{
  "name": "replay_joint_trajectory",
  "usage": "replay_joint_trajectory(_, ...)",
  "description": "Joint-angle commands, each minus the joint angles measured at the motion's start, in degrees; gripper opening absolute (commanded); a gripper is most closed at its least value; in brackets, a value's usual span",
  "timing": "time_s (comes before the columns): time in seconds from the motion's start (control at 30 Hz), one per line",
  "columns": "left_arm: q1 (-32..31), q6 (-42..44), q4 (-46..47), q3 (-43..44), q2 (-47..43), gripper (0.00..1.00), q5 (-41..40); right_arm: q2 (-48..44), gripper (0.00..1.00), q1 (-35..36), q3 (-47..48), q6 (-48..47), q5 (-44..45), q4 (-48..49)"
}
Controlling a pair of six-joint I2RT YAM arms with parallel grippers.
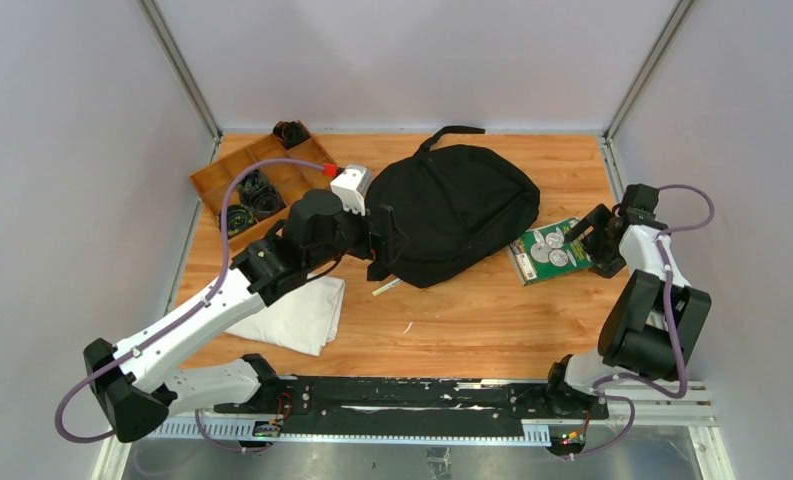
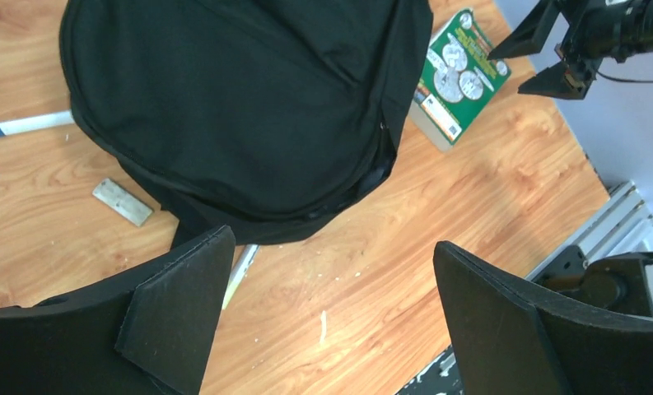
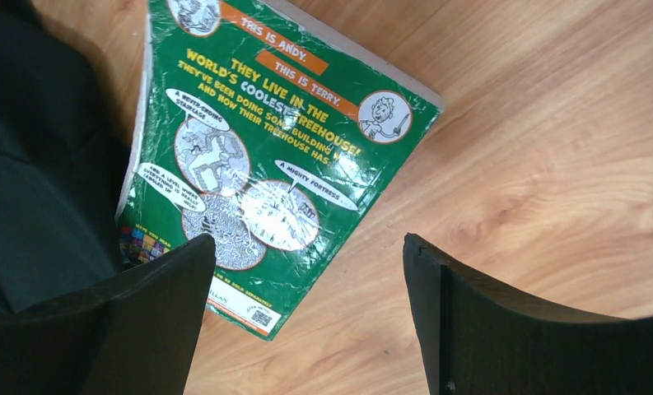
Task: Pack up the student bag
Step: Pick up the book from the center of the board.
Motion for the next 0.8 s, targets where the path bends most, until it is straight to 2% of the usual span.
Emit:
replay_joint_trajectory(0.0, -0.81, 1.26, 2.86, -1.66, -0.54, 1.0, -0.91, 5.04, 0.86, -1.77, 0.55, 2.9, -8.16, 1.12)
replay_joint_trajectory(0.13, -0.85, 1.51, 4.46, -3.18, -2.05, 1.0, -2.18, 8.12, 0.84, -1.77, -3.12, 5.79, -10.92, 5.31)
replay_joint_trajectory(0.2, -0.87, 1.74, 4.85, -3.9, -3.03, 1.0, -2.78, 8.3, 0.79, -1.34, -2.64, 5.79, -10.42, 5.18)
replay_joint_trajectory(0.33, -0.82, 1.73, 4.46, -4.28, -3.27, 1.0, -3.39, 2.3, 0.78, 1.75, 1.31, 3.19, 1.14, 1.44)
replay_joint_trajectory(0.43, -0.81, 0.39, 4.65, -4.1, -2.83, 1.0, -3.71, 2.37, 0.76, 1.88, 5.23, 2.54, 3.8, 1.44)
replay_joint_trajectory(0.53, -0.85, 0.01, 6.09, -4.04, -2.4, 1.0, -3.1, 8.95, 0.72, 3.87, 13.75, 3.17, 6.89, -2.88)
replay_joint_trajectory(0.63, -0.82, 0.08, 5.31, -3.42, -1.67, 1.0, -2.83, 17.98, 0.72, 8.17, 24.77, 3.55, 17.05, -9.3)
replay_joint_trajectory(0.77, -0.79, -0.7, 3.87, -3.5, -2.53, 1.0, -3.81, 30.28, 0.69, 12.06, 40.82, 4.82, 20.24, -18.54)
